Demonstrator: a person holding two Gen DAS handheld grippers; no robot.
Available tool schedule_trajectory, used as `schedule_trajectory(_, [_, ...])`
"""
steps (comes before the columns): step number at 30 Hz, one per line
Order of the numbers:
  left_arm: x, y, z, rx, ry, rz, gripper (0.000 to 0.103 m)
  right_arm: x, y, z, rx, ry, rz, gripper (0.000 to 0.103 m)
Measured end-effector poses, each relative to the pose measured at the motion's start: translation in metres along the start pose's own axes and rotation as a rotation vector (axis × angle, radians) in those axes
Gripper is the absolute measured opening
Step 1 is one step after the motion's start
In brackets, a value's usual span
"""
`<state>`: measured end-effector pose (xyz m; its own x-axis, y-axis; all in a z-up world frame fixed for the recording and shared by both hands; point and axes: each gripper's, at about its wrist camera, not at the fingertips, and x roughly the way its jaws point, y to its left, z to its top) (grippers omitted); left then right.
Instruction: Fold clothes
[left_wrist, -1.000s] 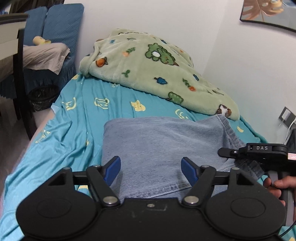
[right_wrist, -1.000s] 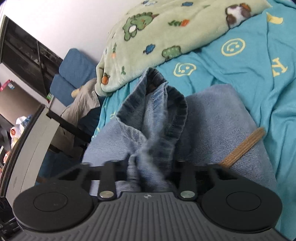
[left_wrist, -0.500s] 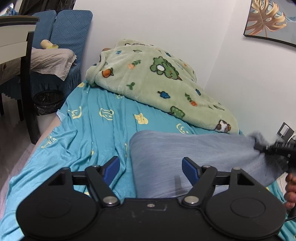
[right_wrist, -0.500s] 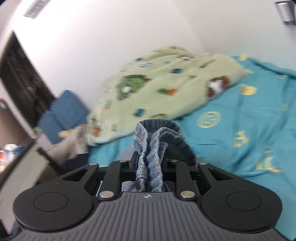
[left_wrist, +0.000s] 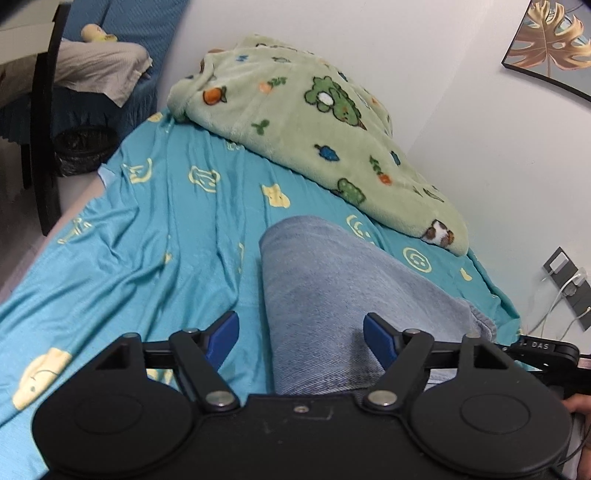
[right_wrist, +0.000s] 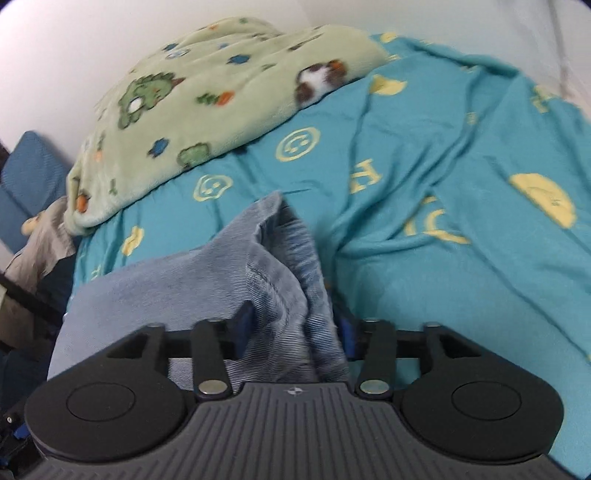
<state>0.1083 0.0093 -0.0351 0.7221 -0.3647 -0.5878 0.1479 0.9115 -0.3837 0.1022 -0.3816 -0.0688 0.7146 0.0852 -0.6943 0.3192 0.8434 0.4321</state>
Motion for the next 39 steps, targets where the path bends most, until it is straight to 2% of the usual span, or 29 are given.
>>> schedule_trajectory(4, [0.0, -0.004, -0.001, 0.015, 0.002, 0.003, 0.072, -0.03, 0.015, -0.001, -0.079, -0.117, -0.07, 0.052])
schedule_trajectory(6, [0.001, -0.006, -0.002, 0.022, 0.004, 0.003, 0.072, -0.042, 0.022, 0.0, -0.125, -0.188, -0.064, 0.051])
schedule_trajectory(8, [0.002, -0.008, -0.003, 0.025, 0.009, 0.002, 0.072, -0.047, 0.03, -0.002, -0.189, -0.209, -0.048, 0.047])
schedule_trajectory(11, [0.005, -0.007, -0.004, 0.026, 0.014, 0.005, 0.072, -0.023, 0.032, -0.011, -0.21, -0.084, -0.013, 0.044])
schedule_trajectory(13, [0.007, -0.006, -0.004, 0.022, 0.018, 0.005, 0.072, 0.001, 0.028, -0.019, -0.19, 0.029, -0.019, 0.044])
schedule_trajectory(15, [0.009, -0.004, -0.004, 0.01, 0.026, 0.0, 0.072, 0.018, 0.022, -0.023, -0.177, 0.091, -0.023, 0.045])
schedule_trajectory(19, [0.01, -0.004, -0.004, 0.004, 0.028, 0.008, 0.073, 0.014, 0.011, -0.011, -0.092, 0.058, -0.013, 0.045])
schedule_trajectory(21, [0.011, -0.004, -0.003, -0.005, 0.033, 0.0, 0.073, 0.012, 0.008, -0.006, -0.083, 0.033, -0.027, 0.048])
schedule_trajectory(22, [0.011, -0.004, -0.003, -0.007, 0.035, -0.004, 0.073, 0.011, 0.007, -0.003, -0.078, 0.021, -0.035, 0.05])
schedule_trajectory(25, [0.014, -0.003, -0.003, -0.026, 0.046, -0.027, 0.076, 0.008, 0.002, 0.006, -0.065, -0.017, -0.057, 0.07])
schedule_trajectory(26, [0.016, -0.002, -0.002, -0.036, 0.049, -0.036, 0.076, 0.009, 0.0, 0.009, -0.053, -0.02, -0.056, 0.073])
schedule_trajectory(28, [0.021, 0.003, -0.001, -0.078, 0.062, -0.066, 0.077, 0.018, -0.008, 0.009, -0.006, 0.025, -0.01, 0.079])
schedule_trajectory(33, [0.038, 0.021, 0.0, -0.228, 0.107, -0.173, 0.08, 0.046, -0.02, 0.008, 0.078, 0.08, 0.042, 0.082])
schedule_trajectory(37, [0.046, 0.031, 0.001, -0.298, 0.13, -0.226, 0.082, 0.059, -0.042, -0.005, 0.26, 0.151, 0.156, 0.082])
schedule_trajectory(39, [0.052, 0.036, 0.001, -0.333, 0.149, -0.241, 0.084, 0.066, -0.042, -0.006, 0.272, 0.171, 0.186, 0.083])
